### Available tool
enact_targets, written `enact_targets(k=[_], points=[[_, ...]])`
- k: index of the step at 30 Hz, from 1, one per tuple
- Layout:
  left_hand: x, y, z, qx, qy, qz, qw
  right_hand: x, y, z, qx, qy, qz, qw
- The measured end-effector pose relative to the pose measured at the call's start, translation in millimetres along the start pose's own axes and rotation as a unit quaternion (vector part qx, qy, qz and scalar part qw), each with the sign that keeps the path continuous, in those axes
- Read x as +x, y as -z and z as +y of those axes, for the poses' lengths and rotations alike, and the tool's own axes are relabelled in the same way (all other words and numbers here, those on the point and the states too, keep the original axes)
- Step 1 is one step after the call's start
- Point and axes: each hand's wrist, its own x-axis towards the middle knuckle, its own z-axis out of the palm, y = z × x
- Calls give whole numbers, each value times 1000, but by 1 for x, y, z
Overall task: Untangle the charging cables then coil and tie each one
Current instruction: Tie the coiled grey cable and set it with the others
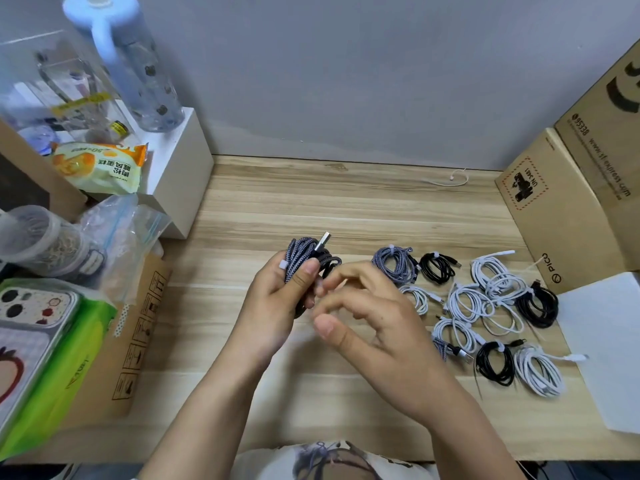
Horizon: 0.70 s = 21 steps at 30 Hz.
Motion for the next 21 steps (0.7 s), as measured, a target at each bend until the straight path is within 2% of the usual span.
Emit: enact_targets(k=[2,5,8,11,15,21], points=[[-1,-2,3,-14,6,3,1000,0,0,-1,-10,52,-7,999],[-1,-2,5,-19,15,8,1000,3,-3,-4,7,81,31,996],[-1,-3,4,-19,21,9,1000,3,-6,-5,60,22,97,993],[-5,-7,3,5,8,-10,1000,4,-9,-5,61,-46,138,987],[-8,-11,5,24,-12,-14,1000,4,-11,-3,81,-91,134,984],[-8,-9,6,26,-11,-24,999,3,-11,-3,108,-104,144,978]])
